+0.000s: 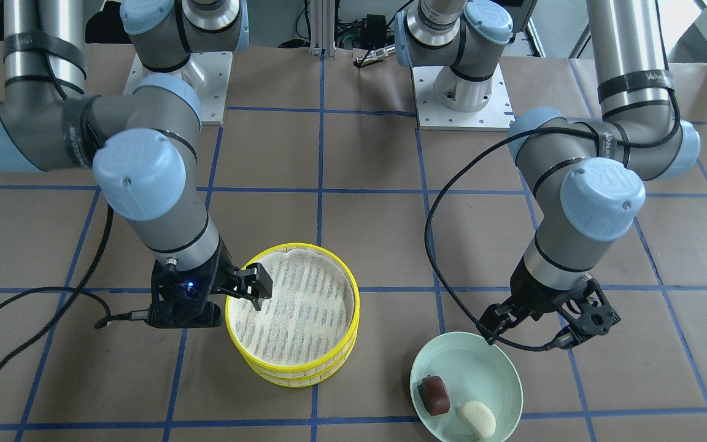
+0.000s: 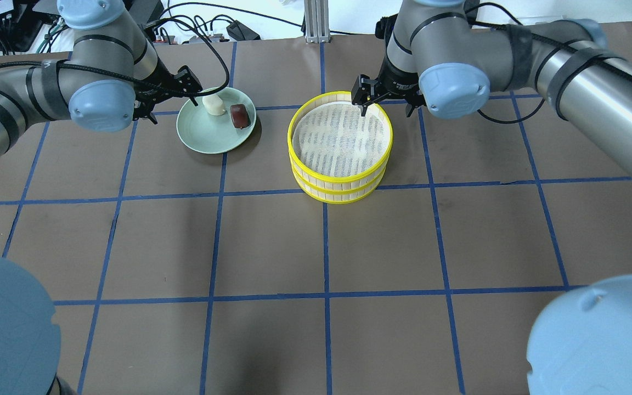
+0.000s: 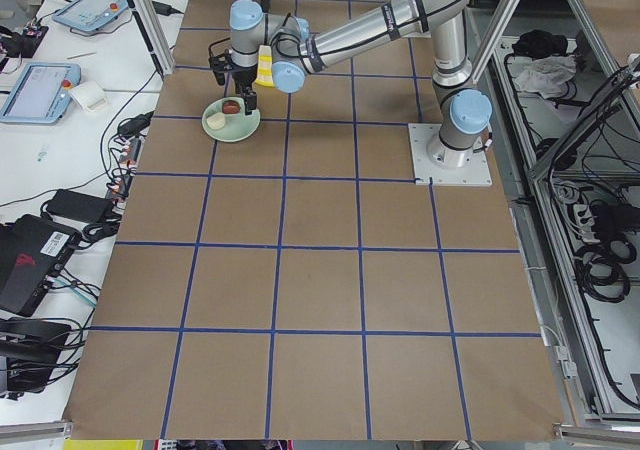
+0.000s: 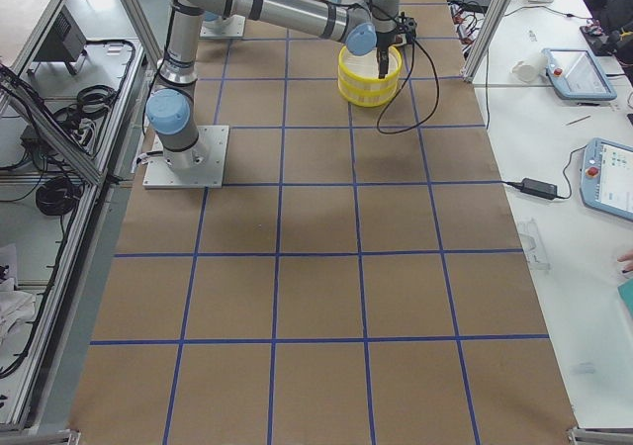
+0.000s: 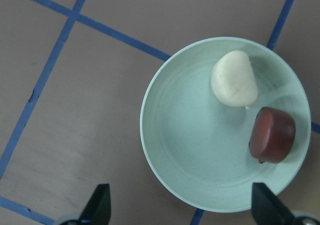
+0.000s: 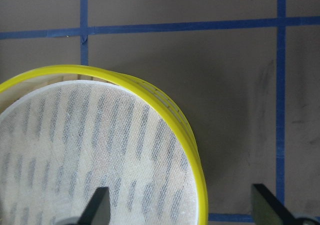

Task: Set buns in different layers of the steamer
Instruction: 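Lift the top steamer tier aside with the right gripper while left grasps white bun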

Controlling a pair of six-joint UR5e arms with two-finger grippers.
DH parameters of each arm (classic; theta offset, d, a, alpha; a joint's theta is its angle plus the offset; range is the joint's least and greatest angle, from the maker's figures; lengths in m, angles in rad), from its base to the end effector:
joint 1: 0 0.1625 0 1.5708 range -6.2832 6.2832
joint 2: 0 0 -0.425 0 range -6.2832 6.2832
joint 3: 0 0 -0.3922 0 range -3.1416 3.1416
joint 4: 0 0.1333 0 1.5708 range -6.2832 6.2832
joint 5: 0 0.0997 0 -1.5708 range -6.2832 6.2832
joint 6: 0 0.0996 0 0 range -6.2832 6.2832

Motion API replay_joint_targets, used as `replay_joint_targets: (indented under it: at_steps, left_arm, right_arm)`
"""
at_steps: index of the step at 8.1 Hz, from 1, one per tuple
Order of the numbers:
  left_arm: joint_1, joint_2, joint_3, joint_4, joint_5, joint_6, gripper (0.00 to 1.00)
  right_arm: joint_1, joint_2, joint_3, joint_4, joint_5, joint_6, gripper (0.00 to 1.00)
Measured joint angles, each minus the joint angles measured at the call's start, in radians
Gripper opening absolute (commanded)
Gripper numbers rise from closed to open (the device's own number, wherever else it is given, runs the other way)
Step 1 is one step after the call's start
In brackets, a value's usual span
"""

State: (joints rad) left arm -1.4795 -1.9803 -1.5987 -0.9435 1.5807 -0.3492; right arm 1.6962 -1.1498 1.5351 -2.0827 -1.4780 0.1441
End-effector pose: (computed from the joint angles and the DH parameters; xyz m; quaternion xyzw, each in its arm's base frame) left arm -0.0733 -0.6506 0.3072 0.2179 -0.9713 0.0946 0.0073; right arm 0.2225 -0.6256 0.3172 0.0064 0.9969 -0.0564 0.0544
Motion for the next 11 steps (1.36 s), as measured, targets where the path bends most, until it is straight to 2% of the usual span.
replay_joint_targets:
  at_steps: [1, 2, 3, 4, 6, 7, 11]
  left_arm:
    - [0.002, -0.031, 0.017, 0.033, -0.004, -0.006, 0.99]
    - [0.003, -0.056, 0.035, 0.062, -0.008, -0.009, 0.99]
    - [0.003, -0.084, 0.053, 0.091, -0.010, -0.012, 0.99]
    - [0.004, -0.115, 0.077, 0.117, -0.012, -0.014, 0.99]
    - [0.004, -0.173, 0.130, 0.145, -0.036, -0.027, 0.99]
    - [0.004, -0.193, 0.144, 0.153, -0.043, -0.034, 0.99]
    - [0.004, -0.270, 0.157, 0.228, -0.092, -0.095, 0.99]
  right_arm:
    - [0.001, 0.027, 0.018, -0.033, 0.007, 0.005, 1.00]
    - [0.001, 0.045, 0.030, -0.053, 0.006, 0.006, 0.87]
    - [0.001, 0.055, 0.037, -0.068, 0.002, 0.007, 0.55]
    - [0.002, 0.059, 0.040, -0.074, -0.002, 0.009, 0.34]
    - [0.002, 0.057, 0.041, -0.075, -0.003, 0.016, 0.05]
    - [0.001, 0.056, 0.042, -0.073, -0.005, 0.013, 0.00]
    - [0.000, 0.040, 0.035, -0.006, -0.070, -0.006, 0.00]
